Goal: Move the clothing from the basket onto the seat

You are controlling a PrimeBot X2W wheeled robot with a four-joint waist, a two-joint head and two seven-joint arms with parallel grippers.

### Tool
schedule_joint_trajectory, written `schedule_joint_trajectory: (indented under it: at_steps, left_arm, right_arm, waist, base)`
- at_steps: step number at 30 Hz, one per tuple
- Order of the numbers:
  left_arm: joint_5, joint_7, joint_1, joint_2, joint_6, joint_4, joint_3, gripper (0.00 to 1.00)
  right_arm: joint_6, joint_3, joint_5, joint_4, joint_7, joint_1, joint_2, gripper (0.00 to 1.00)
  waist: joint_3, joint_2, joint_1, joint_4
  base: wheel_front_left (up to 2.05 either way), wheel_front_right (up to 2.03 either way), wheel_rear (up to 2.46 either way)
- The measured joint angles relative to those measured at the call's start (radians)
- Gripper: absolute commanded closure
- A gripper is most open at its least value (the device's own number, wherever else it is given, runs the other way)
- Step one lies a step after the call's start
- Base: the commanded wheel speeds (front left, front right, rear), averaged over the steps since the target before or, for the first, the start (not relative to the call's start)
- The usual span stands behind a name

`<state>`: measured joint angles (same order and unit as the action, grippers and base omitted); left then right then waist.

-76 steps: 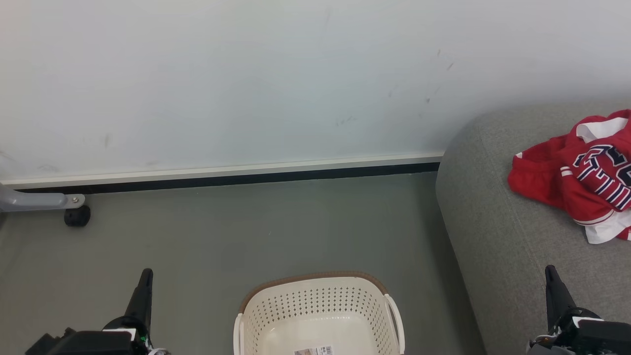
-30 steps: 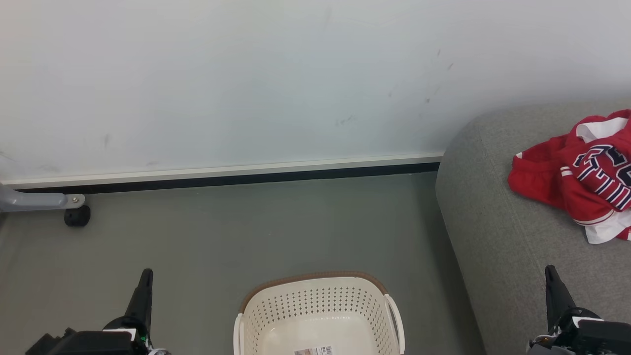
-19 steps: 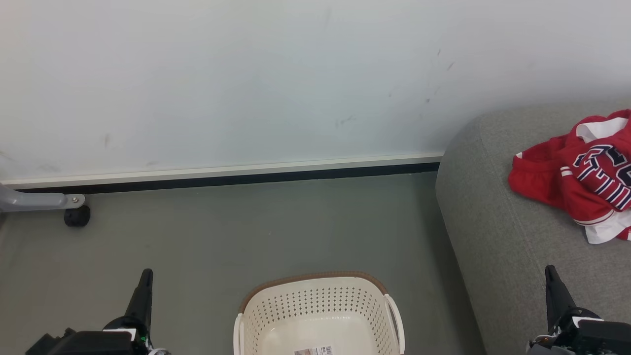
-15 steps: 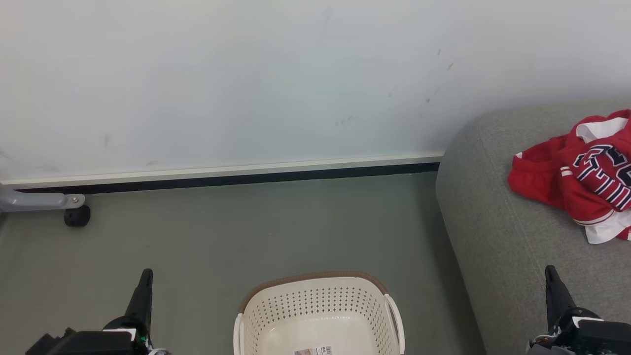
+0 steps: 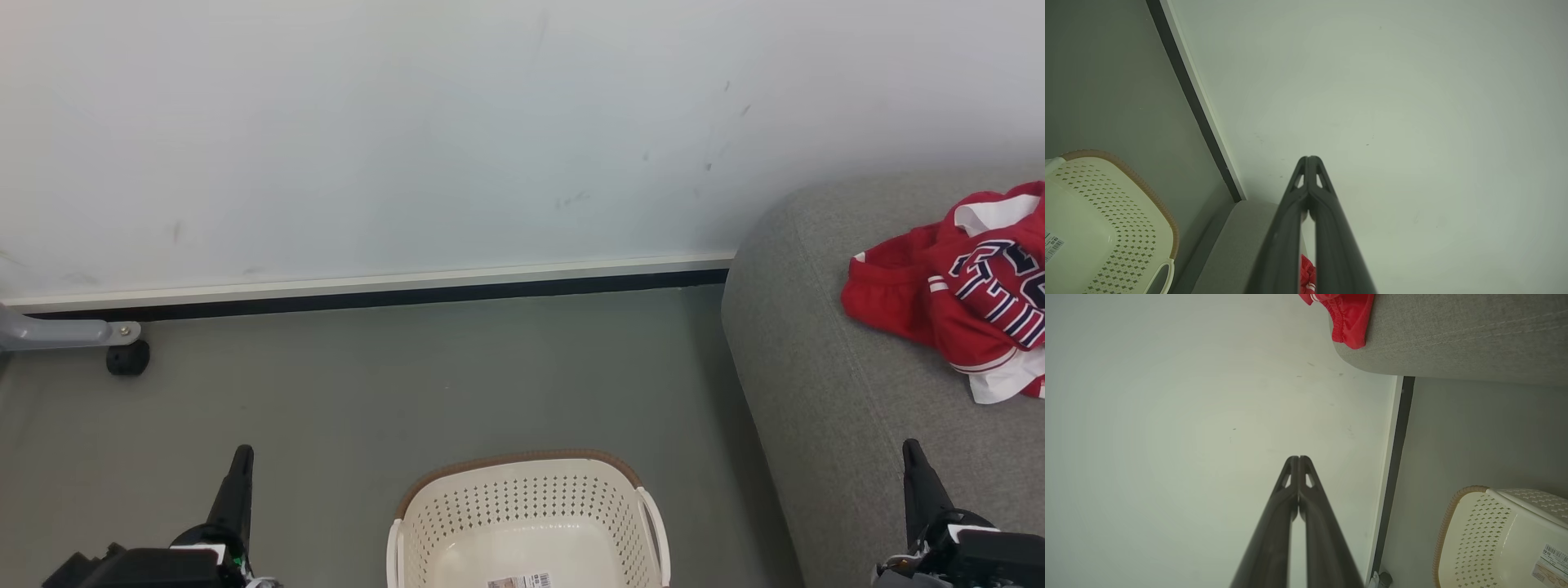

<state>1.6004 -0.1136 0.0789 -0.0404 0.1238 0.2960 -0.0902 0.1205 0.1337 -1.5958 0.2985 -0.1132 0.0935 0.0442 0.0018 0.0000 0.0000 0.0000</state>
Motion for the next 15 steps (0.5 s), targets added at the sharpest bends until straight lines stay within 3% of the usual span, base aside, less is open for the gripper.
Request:
schedule_joint_trajectory:
  at_steps: [15]
  left_arm:
    - [0.000,0.000,0.000,0.000,0.000,0.000,0.000,1.00]
  right_arm:
    - [0.000,0.000,0.000,0.000,0.000,0.000,0.000,1.00]
  waist:
    - [0.000,0.0000,0.0000,0.000]
  base:
    - [0.00,0.00,0.00]
